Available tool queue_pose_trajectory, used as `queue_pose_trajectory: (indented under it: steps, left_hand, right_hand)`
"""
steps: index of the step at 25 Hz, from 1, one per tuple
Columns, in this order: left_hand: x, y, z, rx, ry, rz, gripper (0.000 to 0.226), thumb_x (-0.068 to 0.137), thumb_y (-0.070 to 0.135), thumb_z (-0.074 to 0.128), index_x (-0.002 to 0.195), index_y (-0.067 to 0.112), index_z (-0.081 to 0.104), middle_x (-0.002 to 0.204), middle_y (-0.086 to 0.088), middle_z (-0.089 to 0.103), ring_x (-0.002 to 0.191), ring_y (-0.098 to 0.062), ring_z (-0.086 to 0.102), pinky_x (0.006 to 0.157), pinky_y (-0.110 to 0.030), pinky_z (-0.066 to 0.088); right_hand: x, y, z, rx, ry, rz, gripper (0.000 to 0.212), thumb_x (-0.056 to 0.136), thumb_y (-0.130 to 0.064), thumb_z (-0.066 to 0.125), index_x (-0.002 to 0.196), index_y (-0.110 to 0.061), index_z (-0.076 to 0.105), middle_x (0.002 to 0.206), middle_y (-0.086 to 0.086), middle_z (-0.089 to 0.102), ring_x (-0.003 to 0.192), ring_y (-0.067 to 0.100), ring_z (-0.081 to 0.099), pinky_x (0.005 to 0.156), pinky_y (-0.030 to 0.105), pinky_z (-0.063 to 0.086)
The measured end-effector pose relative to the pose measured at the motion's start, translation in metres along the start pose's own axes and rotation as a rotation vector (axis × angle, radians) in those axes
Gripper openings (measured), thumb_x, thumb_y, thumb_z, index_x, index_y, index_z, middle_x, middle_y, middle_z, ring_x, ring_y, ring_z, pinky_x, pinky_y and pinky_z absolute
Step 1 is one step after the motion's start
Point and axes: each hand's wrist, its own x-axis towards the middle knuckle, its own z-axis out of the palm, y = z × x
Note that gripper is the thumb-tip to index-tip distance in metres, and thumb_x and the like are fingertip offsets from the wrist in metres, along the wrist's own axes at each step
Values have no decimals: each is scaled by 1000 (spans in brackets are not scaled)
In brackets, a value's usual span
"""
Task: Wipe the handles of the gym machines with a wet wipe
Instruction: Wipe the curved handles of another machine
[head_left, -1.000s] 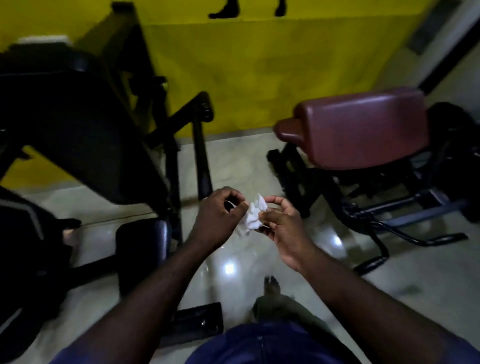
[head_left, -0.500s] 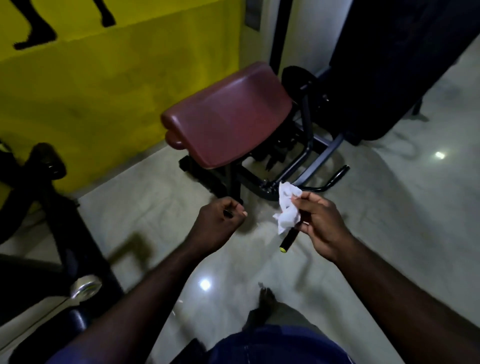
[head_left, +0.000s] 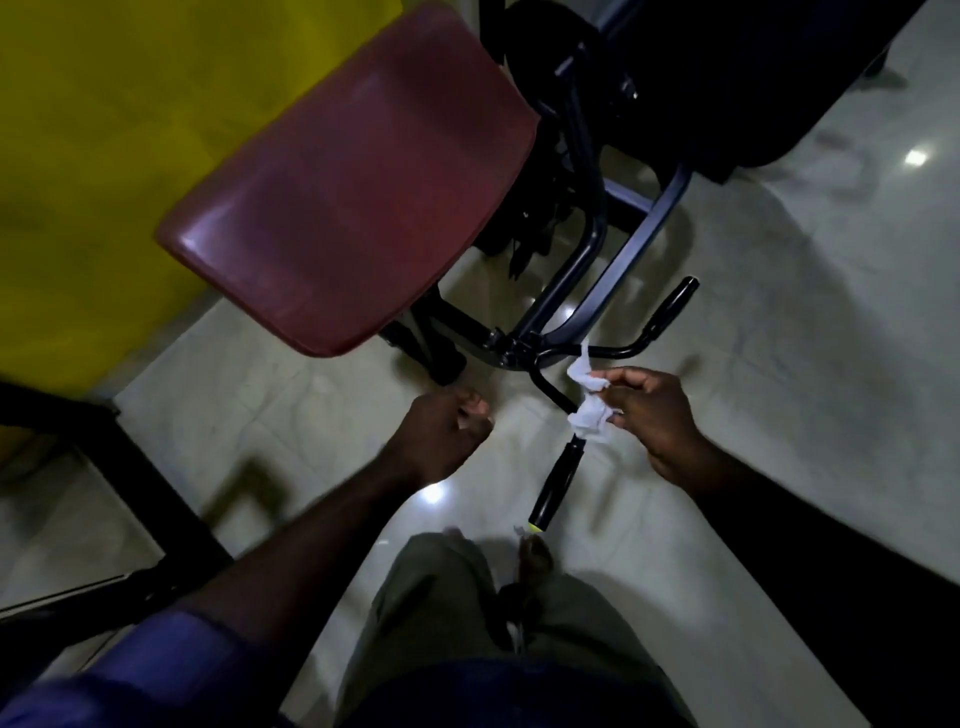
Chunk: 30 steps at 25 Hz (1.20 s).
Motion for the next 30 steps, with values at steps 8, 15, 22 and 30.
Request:
queue_pose_trajectory:
  steps: [8,15,22,30]
  left_hand:
    - [178,-92,62,131,-235,34,36,100,12,61,135,2,63,140,-13,62,134,-26,55,107,-15,31]
    - [241,-157,129,246,-293,202,89,86,-4,58,163,5,16,172,-14,7,160,-29,9,129,-41,19]
    - [246,-165,128,392,-399,210,115,75,7,72,166,14,1,174,-3,-7,161,-22,1,127,-51,22]
    - [239,-149,129,622,-355,229,105,84,23,63,164,5,-2,173,-15,-6,160,-29,5,124,-50,25]
  right_hand:
    - [123,58,47,-534,-33,-4,27,98,-18,64,122,-22,75,121,-2,75,116,20,69,91,12,45]
    - [178,105,69,-804,-100,-108,38,90,-47,59,100,-13,74,91,8,74,95,24,71,71,29,54]
    - [233,108,124,-875,-369,221,28,106,-37,51,106,-15,67,114,13,70,112,36,66,92,34,49]
    - [197,110,89,-1144,-569,165,36,109,-31,47,127,-1,54,130,24,56,107,39,63,83,39,47]
